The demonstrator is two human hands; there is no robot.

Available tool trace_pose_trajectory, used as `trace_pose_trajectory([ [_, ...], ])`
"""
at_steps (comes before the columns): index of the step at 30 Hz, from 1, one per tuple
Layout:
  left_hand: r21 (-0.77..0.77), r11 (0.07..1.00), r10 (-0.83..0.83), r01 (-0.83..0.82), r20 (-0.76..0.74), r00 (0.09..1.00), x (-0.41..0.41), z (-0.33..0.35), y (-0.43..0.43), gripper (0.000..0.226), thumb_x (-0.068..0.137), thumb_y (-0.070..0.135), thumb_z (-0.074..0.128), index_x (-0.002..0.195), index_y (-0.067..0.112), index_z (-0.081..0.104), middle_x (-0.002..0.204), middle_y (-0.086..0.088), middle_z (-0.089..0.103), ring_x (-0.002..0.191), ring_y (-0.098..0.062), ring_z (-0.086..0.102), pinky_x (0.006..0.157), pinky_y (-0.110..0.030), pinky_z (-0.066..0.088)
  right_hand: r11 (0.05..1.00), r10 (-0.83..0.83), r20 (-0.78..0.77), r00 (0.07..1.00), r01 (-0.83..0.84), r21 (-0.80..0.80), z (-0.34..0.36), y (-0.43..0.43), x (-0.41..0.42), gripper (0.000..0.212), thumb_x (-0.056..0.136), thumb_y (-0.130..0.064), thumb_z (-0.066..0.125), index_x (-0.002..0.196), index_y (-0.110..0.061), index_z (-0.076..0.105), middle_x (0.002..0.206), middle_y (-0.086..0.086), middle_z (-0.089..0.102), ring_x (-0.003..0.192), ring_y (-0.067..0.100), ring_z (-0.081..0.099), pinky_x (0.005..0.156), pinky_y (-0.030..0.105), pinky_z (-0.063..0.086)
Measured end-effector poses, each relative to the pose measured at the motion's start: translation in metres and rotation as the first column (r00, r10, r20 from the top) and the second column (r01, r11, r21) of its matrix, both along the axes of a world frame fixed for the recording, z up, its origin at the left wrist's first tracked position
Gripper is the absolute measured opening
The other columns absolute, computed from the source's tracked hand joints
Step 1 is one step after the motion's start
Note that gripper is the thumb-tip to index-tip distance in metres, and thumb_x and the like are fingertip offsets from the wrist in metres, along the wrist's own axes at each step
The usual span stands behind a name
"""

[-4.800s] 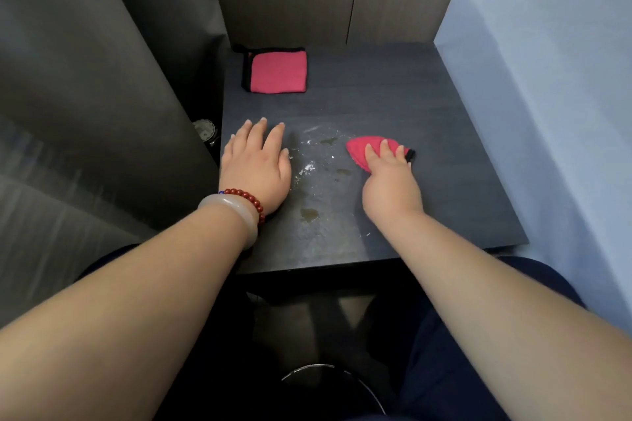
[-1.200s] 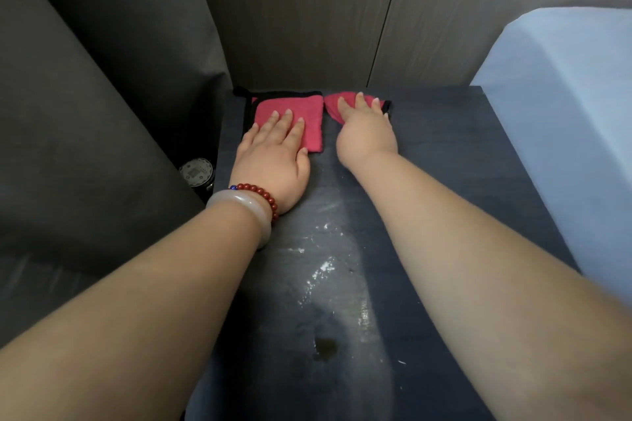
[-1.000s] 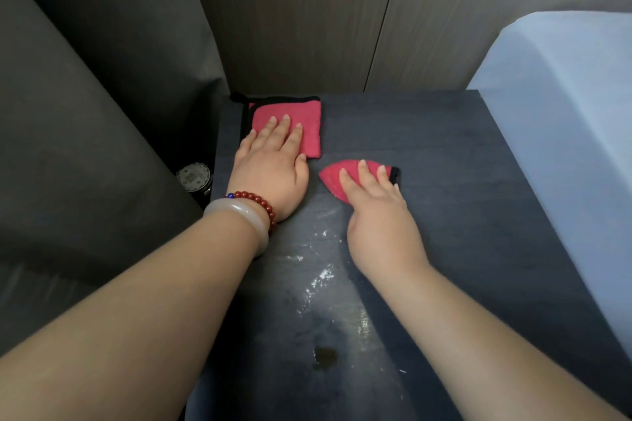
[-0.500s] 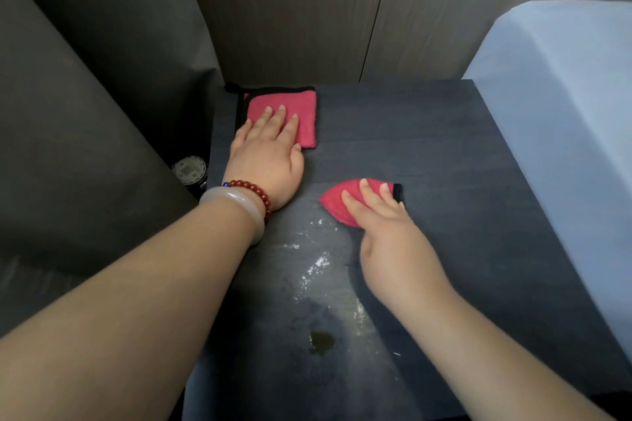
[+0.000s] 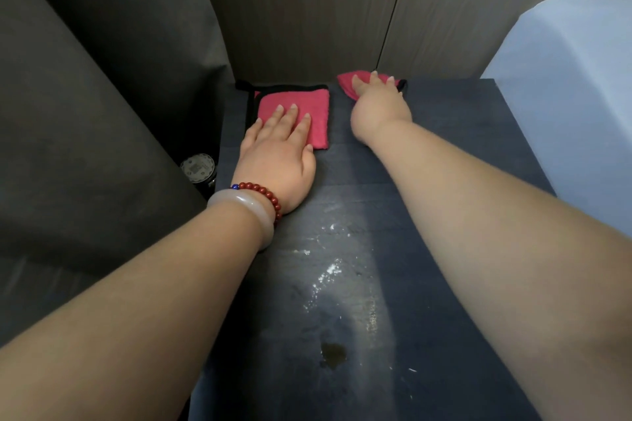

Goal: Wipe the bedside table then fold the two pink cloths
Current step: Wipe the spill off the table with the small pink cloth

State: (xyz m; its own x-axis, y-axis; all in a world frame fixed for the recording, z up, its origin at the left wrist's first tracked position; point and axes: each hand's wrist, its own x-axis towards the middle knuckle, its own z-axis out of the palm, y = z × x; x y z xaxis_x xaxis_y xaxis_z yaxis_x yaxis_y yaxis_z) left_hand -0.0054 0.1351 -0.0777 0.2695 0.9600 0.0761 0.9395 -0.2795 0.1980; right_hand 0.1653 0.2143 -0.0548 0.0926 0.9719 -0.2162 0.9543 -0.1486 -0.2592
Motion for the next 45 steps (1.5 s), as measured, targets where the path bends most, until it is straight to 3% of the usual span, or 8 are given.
trace_pose_trajectory([
  [8,0.01,1.0,0.015,-0.015,0.014,1.0,0.002,0.001,-0.002,0.054,0.096,0.028,0.035,0.15,0.019,0.032,0.16,-0.006,0.02,0.148,-0.023,0.011,0.12,-0.04,0.005,0.976,0.144,-0.147,0.979,-0.115,0.185,-0.005,-0.191,-0.021,0.07,0.086,-0.004,0.044,0.15,-0.027,0.025,0.161,0.001,0.011,0.148,0.025,0.004,0.119,0.033,0.004],
  [12,0.071,0.997,0.039,-0.041,0.023,0.999,0.001,0.007,-0.014,0.052,0.091,0.029,0.036,0.138,0.012,0.05,0.148,-0.013,0.041,0.139,-0.034,0.03,0.112,-0.046,0.023,0.989,0.149,-0.086,0.985,-0.149,0.002,0.003,-0.148,-0.006,0.073,0.086,0.0,0.044,0.151,-0.025,0.021,0.162,0.005,0.004,0.148,0.03,0.002,0.119,0.039,0.008],
  [15,-0.02,1.0,0.021,-0.021,0.013,1.0,-0.004,0.013,-0.023,0.052,0.096,0.028,0.036,0.146,0.014,0.04,0.154,-0.009,0.033,0.142,-0.031,0.026,0.116,-0.042,0.019,0.979,0.151,-0.019,0.988,-0.152,-0.137,0.013,-0.105,0.003,0.074,0.091,0.002,0.042,0.153,-0.025,0.012,0.162,0.008,-0.002,0.147,0.034,-0.001,0.118,0.044,0.013],
  [22,-0.007,0.999,0.047,-0.046,0.056,0.997,-0.025,0.015,-0.082,0.06,0.092,0.035,0.027,0.145,0.012,0.041,0.155,-0.011,0.033,0.144,-0.031,0.024,0.116,-0.045,0.023,0.97,0.217,-0.227,0.949,-0.184,0.16,-0.004,-0.242,-0.005,0.07,0.087,0.005,0.038,0.148,-0.027,0.031,0.16,-0.003,0.013,0.148,0.02,0.005,0.119,0.029,0.002],
  [26,-0.082,0.994,0.078,-0.076,0.027,0.997,-0.018,0.011,-0.12,0.054,0.099,0.033,0.031,0.151,0.018,0.029,0.159,-0.004,0.022,0.147,-0.023,0.012,0.118,-0.041,0.014,0.977,0.193,-0.2,0.961,-0.169,0.13,-0.001,-0.269,-0.01,0.07,0.088,0.005,0.036,0.149,-0.028,0.028,0.16,-0.004,0.011,0.149,0.019,0.003,0.12,0.031,0.002],
  [32,-0.08,0.992,0.103,-0.101,0.019,0.994,-0.019,0.006,-0.142,0.055,0.099,0.032,0.029,0.152,0.017,0.024,0.161,-0.005,0.016,0.148,-0.024,0.008,0.12,-0.039,0.005,0.99,0.127,-0.077,0.989,-0.131,-0.051,0.01,-0.186,-0.008,0.081,0.084,0.008,0.041,0.153,-0.026,0.016,0.162,0.004,0.0,0.148,0.028,-0.003,0.119,0.038,0.005],
  [40,-0.076,0.992,0.107,-0.105,0.021,0.994,-0.018,0.008,-0.144,0.055,0.099,0.031,0.029,0.152,0.016,0.026,0.161,-0.006,0.018,0.148,-0.024,0.009,0.121,-0.041,0.006,0.969,0.208,-0.19,0.96,-0.175,0.174,0.002,-0.322,-0.012,0.069,0.087,0.005,0.035,0.149,-0.026,0.029,0.16,-0.006,0.013,0.149,0.017,0.003,0.119,0.028,0.001],
  [45,-0.064,0.992,0.109,-0.107,0.033,0.993,-0.018,0.007,-0.143,0.054,0.099,0.031,0.029,0.151,0.016,0.027,0.16,-0.007,0.019,0.148,-0.024,0.01,0.121,-0.04,0.006,0.984,0.177,-0.093,0.98,-0.174,0.033,0.004,-0.257,-0.002,0.076,0.085,0.006,0.04,0.151,-0.026,0.022,0.162,0.001,0.005,0.148,0.025,0.0,0.12,0.036,0.005],
])
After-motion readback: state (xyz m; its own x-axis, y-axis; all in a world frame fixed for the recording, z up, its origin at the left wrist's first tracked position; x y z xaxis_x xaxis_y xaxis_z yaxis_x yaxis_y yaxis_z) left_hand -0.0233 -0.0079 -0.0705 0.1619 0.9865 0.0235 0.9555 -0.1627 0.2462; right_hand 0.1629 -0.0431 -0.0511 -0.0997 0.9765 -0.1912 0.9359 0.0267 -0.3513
